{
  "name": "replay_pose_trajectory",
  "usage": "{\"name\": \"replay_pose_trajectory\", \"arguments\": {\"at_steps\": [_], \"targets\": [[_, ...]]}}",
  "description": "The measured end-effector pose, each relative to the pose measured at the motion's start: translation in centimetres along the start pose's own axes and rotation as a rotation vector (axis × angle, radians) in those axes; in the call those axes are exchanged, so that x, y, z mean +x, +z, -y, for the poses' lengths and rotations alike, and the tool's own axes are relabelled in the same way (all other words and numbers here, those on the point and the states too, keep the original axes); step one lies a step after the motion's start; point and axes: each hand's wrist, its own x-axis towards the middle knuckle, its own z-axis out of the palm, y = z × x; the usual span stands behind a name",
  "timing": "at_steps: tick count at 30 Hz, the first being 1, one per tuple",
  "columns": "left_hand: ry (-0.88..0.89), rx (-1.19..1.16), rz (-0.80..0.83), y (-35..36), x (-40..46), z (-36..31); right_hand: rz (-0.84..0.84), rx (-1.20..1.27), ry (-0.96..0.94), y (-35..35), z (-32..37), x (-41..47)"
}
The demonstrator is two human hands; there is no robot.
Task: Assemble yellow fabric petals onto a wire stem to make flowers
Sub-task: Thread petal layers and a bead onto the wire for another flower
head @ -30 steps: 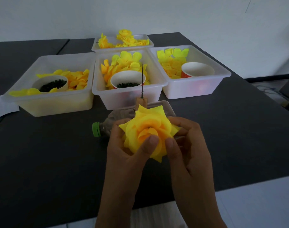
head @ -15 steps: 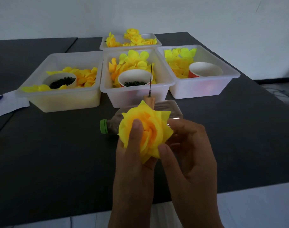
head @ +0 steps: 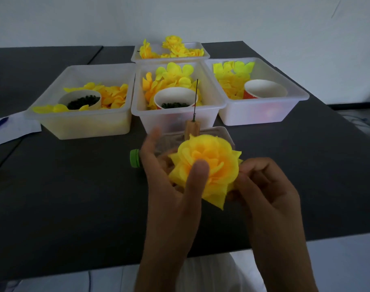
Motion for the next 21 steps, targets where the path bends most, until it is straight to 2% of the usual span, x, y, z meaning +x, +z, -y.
{"name": "replay_pose_trajectory", "arguments": {"at_steps": [2, 4, 6, 8, 10, 12, 14, 21], "targets": [[0.152, 0.144, 0.17, -1.0, 0.1, 0.2, 0.036, 0.244, 0.227, -0.5, 0.0, 0.1], [0.186, 0.256, 0.334, -2.0, 0.3, 0.5, 0.067, 0.383, 0.358, -0.8, -0.2, 0.4], [0.187, 0.336, 0.326, -2.4, 0.3, 0.9, 0.078, 0.462, 0.398, -0.9, -0.2, 0.8], [0.113, 0.319, 0.23, -2.2, 0.3, 1.3, 0.097, 0.523, 0.373, -0.9, -0.1, 0.8], [-0.021, 0.165, 0.111, -2.0, 0.3, 1.6, 0.144, 0.43, 0.266, -1.2, 0.1, 0.5], [-0.147, 0.005, 0.055, -1.8, 0.4, 1.9, 0.152, 0.12, 0.083, -1.4, 0.0, 0.2], [-0.206, -0.015, 0.051, -1.5, 0.3, 1.8, 0.151, -0.085, -0.031, -1.1, 0.0, 0.1], [-0.278, 0.01, 0.015, -1.3, 0.4, 1.6, 0.145, -0.17, -0.037, 0.0, 0.2, -0.2]]}}
